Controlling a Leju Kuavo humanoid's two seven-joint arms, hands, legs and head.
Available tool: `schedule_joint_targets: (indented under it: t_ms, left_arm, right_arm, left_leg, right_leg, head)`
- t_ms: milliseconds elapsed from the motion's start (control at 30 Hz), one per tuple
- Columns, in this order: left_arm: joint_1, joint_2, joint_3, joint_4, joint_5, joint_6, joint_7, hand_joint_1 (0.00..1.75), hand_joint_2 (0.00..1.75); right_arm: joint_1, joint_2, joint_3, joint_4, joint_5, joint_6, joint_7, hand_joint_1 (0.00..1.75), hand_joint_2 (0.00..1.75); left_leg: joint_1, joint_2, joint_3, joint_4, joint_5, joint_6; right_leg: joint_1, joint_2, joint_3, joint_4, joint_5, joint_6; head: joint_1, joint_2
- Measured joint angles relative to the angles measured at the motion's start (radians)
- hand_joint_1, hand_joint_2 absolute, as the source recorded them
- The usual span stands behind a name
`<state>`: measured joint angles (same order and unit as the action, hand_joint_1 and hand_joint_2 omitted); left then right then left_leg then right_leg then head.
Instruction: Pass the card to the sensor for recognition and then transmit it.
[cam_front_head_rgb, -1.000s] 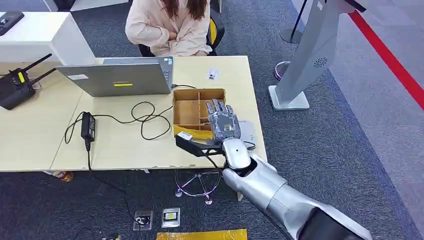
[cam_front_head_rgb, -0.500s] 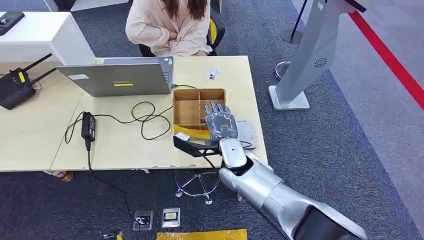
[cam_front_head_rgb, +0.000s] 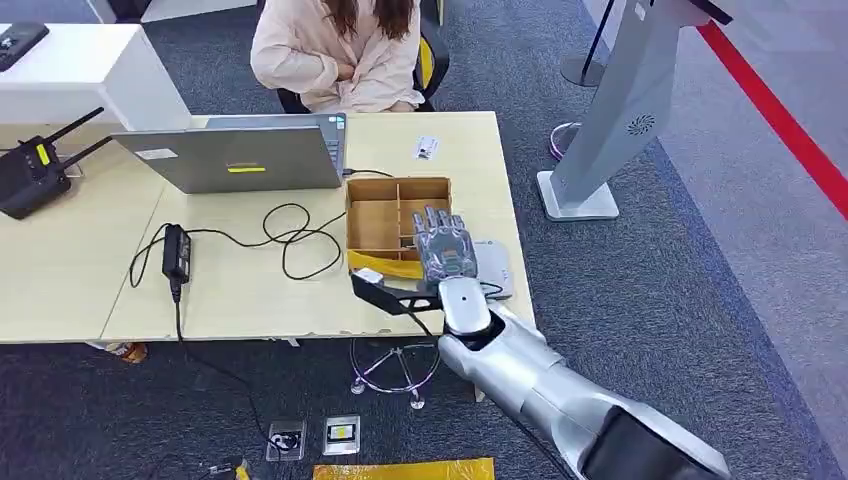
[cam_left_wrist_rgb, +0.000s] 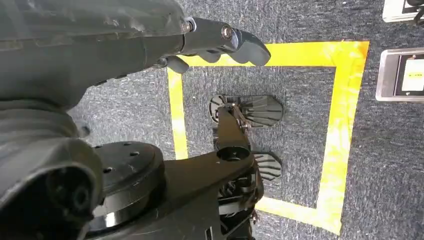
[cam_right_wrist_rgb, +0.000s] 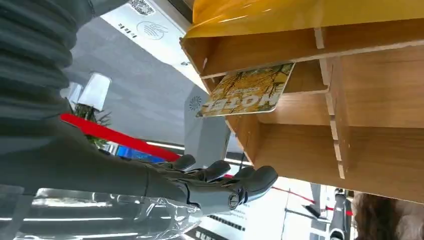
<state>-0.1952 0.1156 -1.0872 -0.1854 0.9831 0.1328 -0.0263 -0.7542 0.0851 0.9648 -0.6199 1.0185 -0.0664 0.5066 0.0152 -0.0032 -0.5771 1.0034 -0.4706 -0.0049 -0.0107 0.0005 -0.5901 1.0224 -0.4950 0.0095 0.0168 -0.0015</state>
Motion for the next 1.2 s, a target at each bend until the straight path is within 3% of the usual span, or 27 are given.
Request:
schedule_joint_targets:
  t_ms: [1200]
  left_arm:
    - [-0.002, -0.002, 0.000, 0.000, 0.001, 0.000, 0.002, 0.00, 0.00]
  right_arm:
    - [-0.038, 0.041, -0.002, 0.031, 0.040, 0.053, 0.000, 0.00, 1.75]
  left_leg:
    - [0.000, 0.000, 0.000, 0.000, 0.000, 0.000]
  right_leg:
    - [0.000, 0.000, 0.000, 0.000, 0.000, 0.000]
  head:
    - [0.000, 0.000]
